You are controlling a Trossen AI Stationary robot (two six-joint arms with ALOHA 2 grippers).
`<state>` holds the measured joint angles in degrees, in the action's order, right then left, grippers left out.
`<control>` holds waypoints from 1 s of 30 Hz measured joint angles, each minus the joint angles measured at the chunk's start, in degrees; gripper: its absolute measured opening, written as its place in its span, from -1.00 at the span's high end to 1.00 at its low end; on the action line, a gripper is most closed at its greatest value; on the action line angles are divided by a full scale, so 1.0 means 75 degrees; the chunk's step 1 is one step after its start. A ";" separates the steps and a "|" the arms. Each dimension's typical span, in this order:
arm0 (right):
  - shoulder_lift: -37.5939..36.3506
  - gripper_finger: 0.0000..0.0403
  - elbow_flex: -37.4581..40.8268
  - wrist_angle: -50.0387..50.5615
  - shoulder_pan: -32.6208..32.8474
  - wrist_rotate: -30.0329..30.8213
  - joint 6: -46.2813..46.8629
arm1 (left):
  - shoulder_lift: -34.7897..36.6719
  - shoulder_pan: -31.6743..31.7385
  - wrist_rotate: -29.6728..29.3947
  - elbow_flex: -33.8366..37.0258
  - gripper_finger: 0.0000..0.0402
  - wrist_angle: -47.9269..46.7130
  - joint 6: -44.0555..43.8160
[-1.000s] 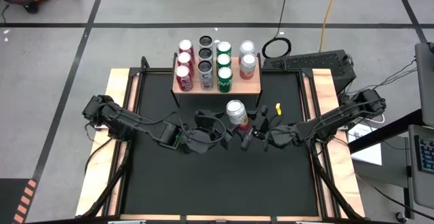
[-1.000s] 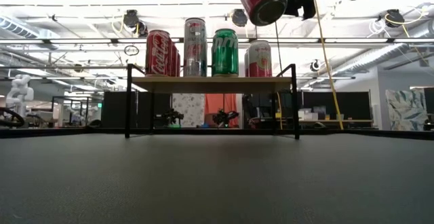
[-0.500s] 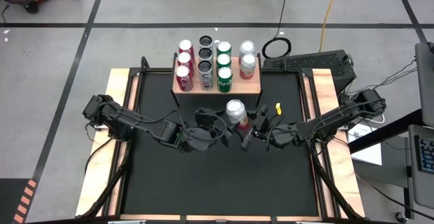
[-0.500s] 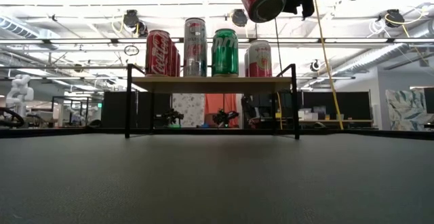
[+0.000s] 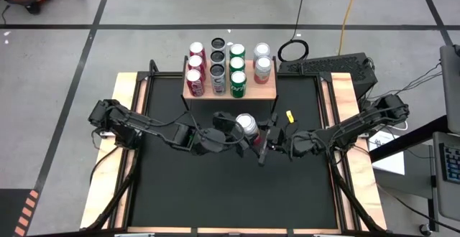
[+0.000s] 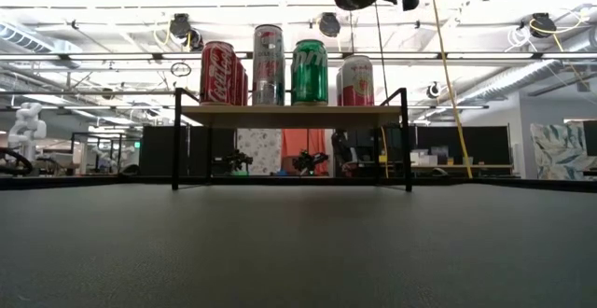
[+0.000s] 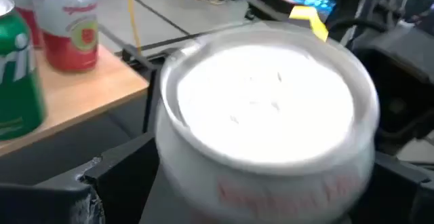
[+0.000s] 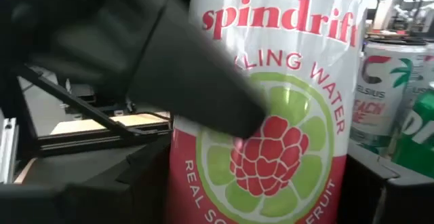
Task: Place canned beverage on shelf
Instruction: Put the pink soda can aligned with the other pink soda can on the shelf
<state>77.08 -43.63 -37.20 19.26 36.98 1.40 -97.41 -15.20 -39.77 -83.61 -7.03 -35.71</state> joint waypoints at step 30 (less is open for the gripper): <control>-0.0015 -0.52 -0.0013 0.0509 0.0000 0.0000 0.0099 | -0.0006 0.0014 0.0025 0.0006 -0.56 0.0376 0.0695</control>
<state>76.97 -43.72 -33.38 19.27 36.98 2.15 -97.45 -15.09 -39.58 -83.57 -4.21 -30.49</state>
